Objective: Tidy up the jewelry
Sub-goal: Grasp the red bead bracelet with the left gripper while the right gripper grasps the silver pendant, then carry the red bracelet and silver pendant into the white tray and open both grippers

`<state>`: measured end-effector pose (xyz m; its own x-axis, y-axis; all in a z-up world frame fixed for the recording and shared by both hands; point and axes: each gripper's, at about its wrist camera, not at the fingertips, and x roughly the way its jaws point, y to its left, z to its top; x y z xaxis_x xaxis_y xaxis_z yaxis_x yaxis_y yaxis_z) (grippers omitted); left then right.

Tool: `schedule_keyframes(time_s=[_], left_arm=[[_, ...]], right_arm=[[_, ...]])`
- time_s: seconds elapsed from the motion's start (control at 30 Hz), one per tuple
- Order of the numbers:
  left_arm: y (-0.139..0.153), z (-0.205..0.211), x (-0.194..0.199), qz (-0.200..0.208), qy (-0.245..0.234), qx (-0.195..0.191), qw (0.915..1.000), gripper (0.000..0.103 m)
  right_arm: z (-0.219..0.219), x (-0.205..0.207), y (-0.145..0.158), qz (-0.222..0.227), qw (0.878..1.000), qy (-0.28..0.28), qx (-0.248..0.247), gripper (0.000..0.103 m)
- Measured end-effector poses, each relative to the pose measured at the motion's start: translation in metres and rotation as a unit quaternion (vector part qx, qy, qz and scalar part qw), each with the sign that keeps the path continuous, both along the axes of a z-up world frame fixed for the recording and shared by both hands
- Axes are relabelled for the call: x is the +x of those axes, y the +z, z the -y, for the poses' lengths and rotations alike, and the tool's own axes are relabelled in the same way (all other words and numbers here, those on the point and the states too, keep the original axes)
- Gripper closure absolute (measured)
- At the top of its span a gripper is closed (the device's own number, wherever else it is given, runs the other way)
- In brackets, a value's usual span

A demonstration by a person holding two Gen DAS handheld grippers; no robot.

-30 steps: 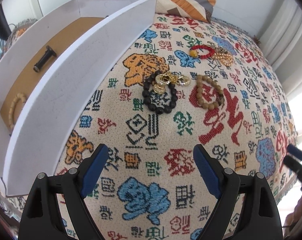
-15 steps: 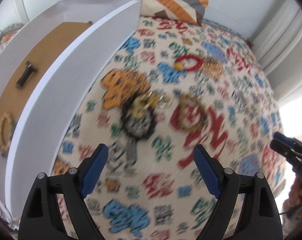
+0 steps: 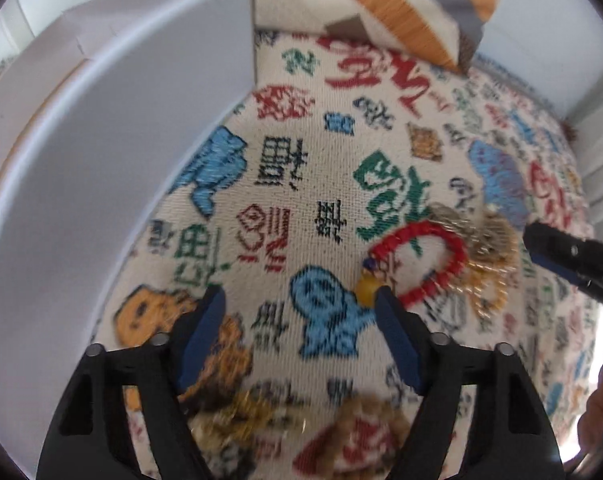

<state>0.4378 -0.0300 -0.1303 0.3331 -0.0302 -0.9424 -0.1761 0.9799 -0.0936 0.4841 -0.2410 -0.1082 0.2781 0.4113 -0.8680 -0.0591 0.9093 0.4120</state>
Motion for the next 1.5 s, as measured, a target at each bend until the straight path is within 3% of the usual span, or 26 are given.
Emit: schedule_keyframes(time_s=[0.03,0.2,0.27,0.3,0.4,0.5,0.67,0.73,0.9,0.97,1.07,1.17,1.23,1.37,1.4,1.43,1.5], left_arm=[[0.0,0.002,0.003,0.012,-0.001,-0.009,0.9999,0.027],[-0.009,0.022,0.019,0.007,-0.018,0.049,0.9986,0.032],[-0.007,0.024,0.021,0.018,-0.012,0.049,0.9986,0.038],[-0.006,0.026,0.024,0.019,-0.014,0.046,0.9986,0.047],[-0.003,0.025,0.03,0.024,-0.033,0.025,0.9989,0.087],[-0.002,0.02,0.031,0.02,-0.042,-0.001,0.9989,0.088],[0.011,-0.016,0.002,0.016,-0.036,-0.09,0.9952,0.088],[0.019,-0.022,-0.017,0.021,-0.043,-0.106,0.9932,0.088],[0.033,-0.032,-0.071,0.022,-0.063,-0.13,0.9893,0.088],[0.033,-0.033,-0.09,0.021,-0.064,-0.136,0.9884,0.087],[0.034,-0.035,-0.11,0.019,-0.059,-0.148,0.987,0.087],[0.035,-0.033,-0.12,0.018,-0.055,-0.159,0.9856,0.087],[0.037,-0.035,-0.126,0.019,-0.052,-0.159,0.9857,0.087],[0.04,-0.035,-0.137,0.016,-0.046,-0.165,0.9852,0.087],[0.042,-0.036,-0.139,0.015,-0.044,-0.164,0.9853,0.087],[0.043,-0.037,-0.14,0.014,-0.043,-0.165,0.9853,0.087],[0.048,-0.04,-0.145,0.016,-0.043,-0.17,0.9844,0.087]], right_arm=[[-0.005,0.005,-0.005,-0.006,1.0,0.0,-0.01,0.058],[-0.018,0.019,-0.022,-0.022,0.999,-0.007,-0.044,0.058],[-0.025,0.021,-0.021,-0.017,0.998,-0.001,-0.063,0.06],[-0.028,0.022,-0.021,-0.014,0.997,0.006,-0.077,0.065],[-0.038,0.018,-0.016,0.002,0.994,0.037,-0.102,0.066],[-0.032,0.01,-0.008,0.008,0.994,0.048,-0.094,0.066],[-0.006,-0.011,0.01,0.002,0.996,0.061,-0.061,0.067],[0.008,-0.027,0.011,-0.011,0.995,0.075,-0.065,0.072],[0.053,-0.082,-0.011,-0.07,0.99,0.085,-0.086,0.072],[0.067,-0.099,-0.015,-0.072,0.989,0.084,-0.099,0.07],[0.071,-0.111,-0.006,-0.029,0.99,0.09,-0.105,0.067],[0.048,-0.11,0.006,0.024,0.986,0.132,-0.099,0.066],[0.017,-0.105,0.013,0.072,0.975,0.17,-0.124,0.054],[-0.03,-0.082,0.007,0.127,0.95,0.217,-0.186,0.052],[-0.036,-0.077,0.002,0.134,0.945,0.225,-0.197,0.064],[-0.042,-0.07,-0.004,0.132,0.94,0.23,-0.214,0.085],[-0.043,-0.064,-0.004,0.118,0.946,0.215,-0.211,0.087]])
